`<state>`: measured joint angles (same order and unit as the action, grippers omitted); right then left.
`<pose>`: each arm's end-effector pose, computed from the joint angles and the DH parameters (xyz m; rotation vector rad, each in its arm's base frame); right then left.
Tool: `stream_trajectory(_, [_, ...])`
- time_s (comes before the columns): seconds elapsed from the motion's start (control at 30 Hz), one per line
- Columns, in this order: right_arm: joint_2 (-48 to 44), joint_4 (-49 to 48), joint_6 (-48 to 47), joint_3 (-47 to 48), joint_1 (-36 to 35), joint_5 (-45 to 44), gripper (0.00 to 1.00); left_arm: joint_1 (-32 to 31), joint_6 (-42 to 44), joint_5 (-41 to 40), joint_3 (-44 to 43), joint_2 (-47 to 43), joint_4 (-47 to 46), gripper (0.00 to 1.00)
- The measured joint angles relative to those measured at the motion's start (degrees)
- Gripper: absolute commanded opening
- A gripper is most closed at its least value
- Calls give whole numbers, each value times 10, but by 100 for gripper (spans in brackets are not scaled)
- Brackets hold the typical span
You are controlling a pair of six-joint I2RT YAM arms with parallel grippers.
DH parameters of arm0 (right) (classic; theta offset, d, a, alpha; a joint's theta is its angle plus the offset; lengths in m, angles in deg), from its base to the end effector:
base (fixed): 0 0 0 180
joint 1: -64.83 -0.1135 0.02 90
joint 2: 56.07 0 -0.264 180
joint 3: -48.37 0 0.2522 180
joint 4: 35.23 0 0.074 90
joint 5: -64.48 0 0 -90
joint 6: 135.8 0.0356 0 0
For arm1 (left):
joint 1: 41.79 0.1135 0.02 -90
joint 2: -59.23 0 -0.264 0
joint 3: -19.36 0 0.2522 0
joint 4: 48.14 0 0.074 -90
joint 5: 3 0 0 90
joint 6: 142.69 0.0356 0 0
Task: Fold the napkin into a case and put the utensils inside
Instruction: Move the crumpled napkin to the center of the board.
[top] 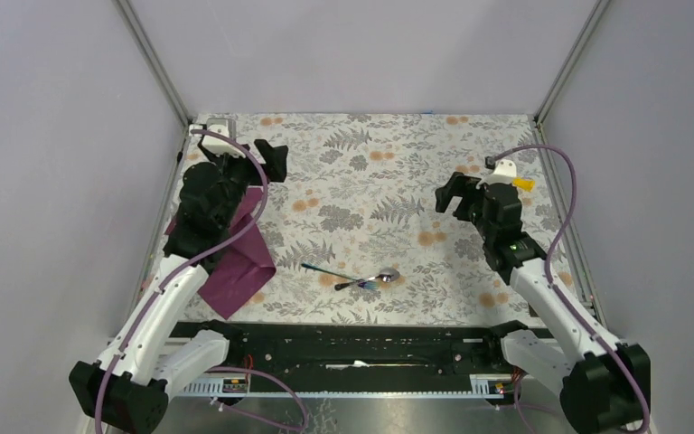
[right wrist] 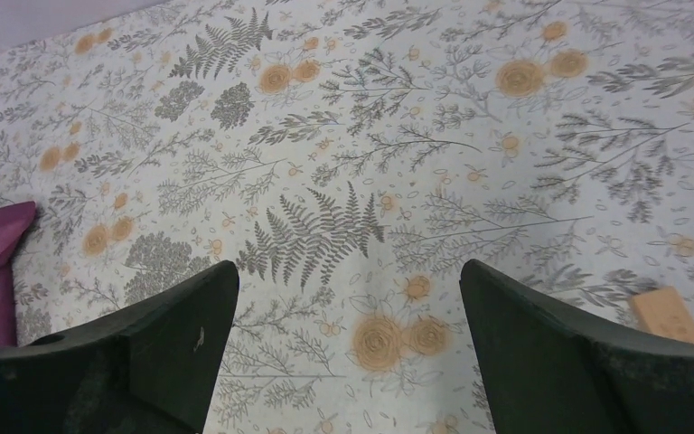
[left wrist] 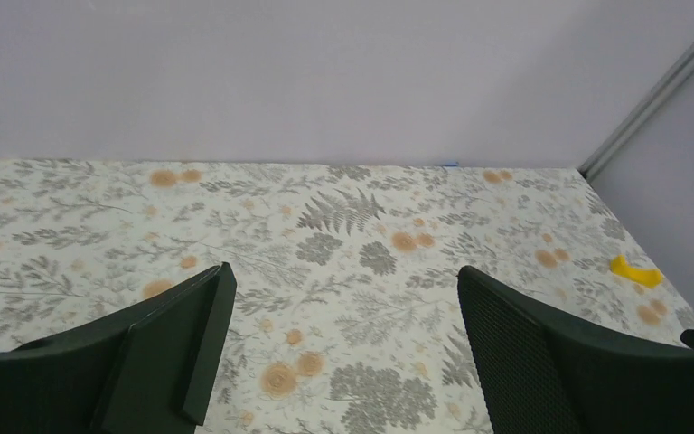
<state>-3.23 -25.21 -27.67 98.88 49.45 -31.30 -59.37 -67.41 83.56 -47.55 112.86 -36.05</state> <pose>0.2125 0.0547 0.2902 0.1160 1.7935 0.3298 0.2089 -0.0639 0.3863 -0.0089 1.5637 -0.3988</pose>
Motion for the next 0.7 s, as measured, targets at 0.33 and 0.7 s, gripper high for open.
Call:
stream_trajectory(0.33, [243,-130,63,106,-101,-2,100,-5,5,-142,-59,78,66,99])
stream_trajectory(0.7, [475,-274,69,221,-245,-6,100,188,-280,-254,-77,219,278,99])
